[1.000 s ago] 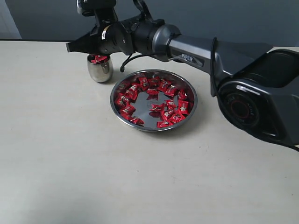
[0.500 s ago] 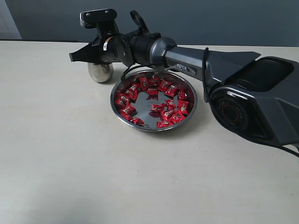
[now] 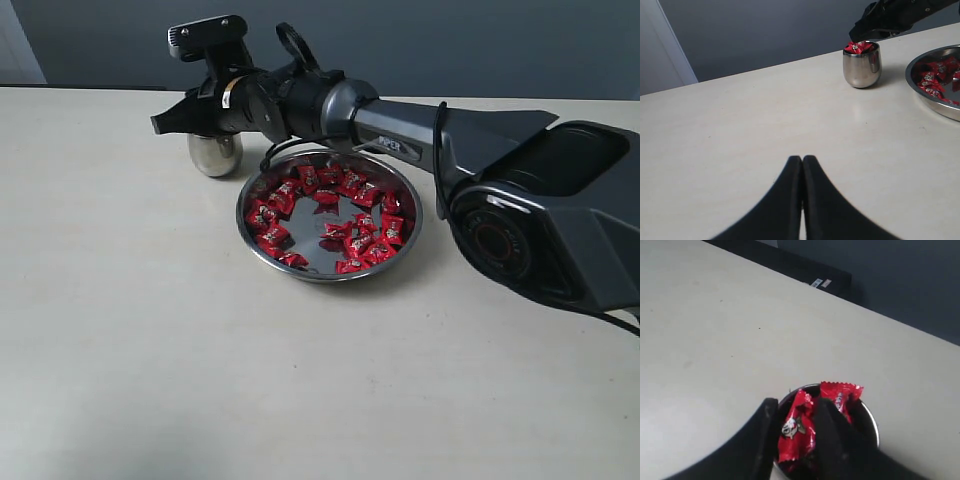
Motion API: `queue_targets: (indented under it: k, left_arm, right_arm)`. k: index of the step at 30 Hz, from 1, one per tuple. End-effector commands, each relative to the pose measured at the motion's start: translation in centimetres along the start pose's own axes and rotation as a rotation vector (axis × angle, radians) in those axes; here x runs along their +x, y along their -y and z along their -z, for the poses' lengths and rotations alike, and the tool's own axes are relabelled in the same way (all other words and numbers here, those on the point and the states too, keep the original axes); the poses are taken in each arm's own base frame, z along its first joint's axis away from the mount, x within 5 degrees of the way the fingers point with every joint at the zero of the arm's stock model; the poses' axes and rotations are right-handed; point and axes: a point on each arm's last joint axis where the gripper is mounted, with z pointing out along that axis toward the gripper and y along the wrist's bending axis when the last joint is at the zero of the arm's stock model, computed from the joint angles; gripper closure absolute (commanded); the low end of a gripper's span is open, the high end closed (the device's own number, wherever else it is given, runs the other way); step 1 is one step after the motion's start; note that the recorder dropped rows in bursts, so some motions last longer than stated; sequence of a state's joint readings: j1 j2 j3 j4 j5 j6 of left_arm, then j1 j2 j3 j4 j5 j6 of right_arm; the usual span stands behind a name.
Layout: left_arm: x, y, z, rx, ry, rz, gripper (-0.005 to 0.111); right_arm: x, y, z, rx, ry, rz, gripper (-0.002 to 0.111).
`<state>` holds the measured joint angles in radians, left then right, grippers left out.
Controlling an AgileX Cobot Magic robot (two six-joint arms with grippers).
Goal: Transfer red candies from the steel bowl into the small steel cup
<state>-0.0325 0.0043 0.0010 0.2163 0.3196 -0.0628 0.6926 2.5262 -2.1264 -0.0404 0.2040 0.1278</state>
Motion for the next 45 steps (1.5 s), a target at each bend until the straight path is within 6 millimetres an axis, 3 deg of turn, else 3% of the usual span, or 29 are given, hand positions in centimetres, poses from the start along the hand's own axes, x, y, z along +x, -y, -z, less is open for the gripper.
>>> queue_targets:
  k: [1,4,7,13,16,22,27,30,32,34,39,41,45]
  left_arm:
    - [-0.1,0.0,0.0,-0.001,0.012,0.003,0.106]
    - [-0.1,0.0,0.0,-0.001,0.012,0.003,0.106]
    - [-0.1,0.0,0.0,-0.001,0.012,0.003,0.106]
    - [-0.1,0.0,0.0,-0.001,0.012,0.003,0.106]
    - [-0.1,0.0,0.0,-0.001,0.012,0.003,0.106]
    - [-0.1,0.0,0.0,-0.001,0.012,0.003,0.106]
    - [-0.1,0.0,0.0,-0.001,0.012,0.003,0.106]
    - [-0.1,0.0,0.0,-0.001,0.012,0.003,0.106]
    - [-0.1,0.0,0.0,-0.001,0.012,0.003,0.106]
    - [-0.1,0.0,0.0,-0.001,0.012,0.003,0.106]
    - [-0.1,0.0,0.0,-0.001,0.012,0.003,0.106]
    - [-0.1,0.0,0.0,0.000,0.012,0.007,0.106]
    - [-0.1,0.0,0.0,0.000,0.012,0.005,0.106]
  right_arm:
    - [-1.7,0.2,0.9,0.001,0.058,0.013,0.081]
    - [-4.1,-0.3,2.9,-0.001,0.083,0.022,0.084]
    - [-5.9,-1.4,5.9,0.027,-0.029,0.105,0.108]
    - [-7.0,-5.8,10.6,0.020,-0.189,0.222,0.109]
    - [-7.6,-7.3,15.4,-0.025,-0.147,0.244,0.109]
    - [-5.2,-5.7,23.7,-0.024,-0.169,0.194,0.109]
    - [-0.2,-3.8,30.1,0.004,-0.220,0.063,0.109]
    - [1.3,-2.3,32.8,0.085,-0.259,0.222,0.109]
    - [1.7,-1.4,34.2,0.156,-0.318,0.243,0.109]
    - [1.5,-1.2,35.4,0.184,-0.316,0.139,0.109]
    - [1.1,0.4,36.8,0.323,-0.313,0.230,0.109]
    - [1.0,1.6,37.0,0.357,-0.233,0.211,0.109]
    - [2.3,4.9,37.0,0.246,0.055,0.060,0.109]
